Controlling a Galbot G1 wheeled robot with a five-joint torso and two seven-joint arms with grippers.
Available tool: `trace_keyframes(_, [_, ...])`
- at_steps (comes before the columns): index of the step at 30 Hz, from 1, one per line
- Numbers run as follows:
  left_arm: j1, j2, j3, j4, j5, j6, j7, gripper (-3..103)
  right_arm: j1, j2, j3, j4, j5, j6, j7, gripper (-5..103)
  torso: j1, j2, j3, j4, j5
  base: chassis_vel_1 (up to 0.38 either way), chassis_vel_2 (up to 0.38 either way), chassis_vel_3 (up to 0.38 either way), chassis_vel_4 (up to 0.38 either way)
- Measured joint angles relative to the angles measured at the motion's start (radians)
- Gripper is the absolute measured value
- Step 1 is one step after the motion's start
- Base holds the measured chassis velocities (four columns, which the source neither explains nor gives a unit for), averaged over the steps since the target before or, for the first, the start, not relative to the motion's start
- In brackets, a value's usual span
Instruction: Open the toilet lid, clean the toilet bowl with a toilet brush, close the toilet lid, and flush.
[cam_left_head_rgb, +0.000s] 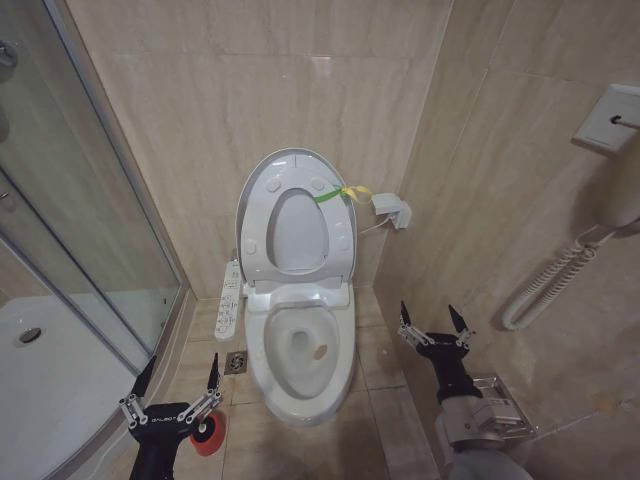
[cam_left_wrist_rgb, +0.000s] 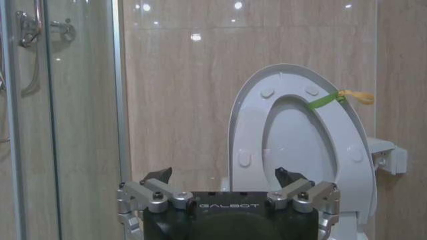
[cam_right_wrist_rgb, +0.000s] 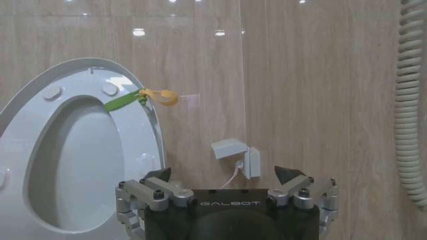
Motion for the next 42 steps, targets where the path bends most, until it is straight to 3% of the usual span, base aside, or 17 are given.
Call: trace_keyframes(42, [0.000,0.000,0.000,0.000,0.000,0.000,0.000,100,0.000,0.000,0.000,0.000,0.002,0.000,0.001,100,0.000,0.000,0.000,0.0000,0.0000,0.000,0.000,0.000,0.000])
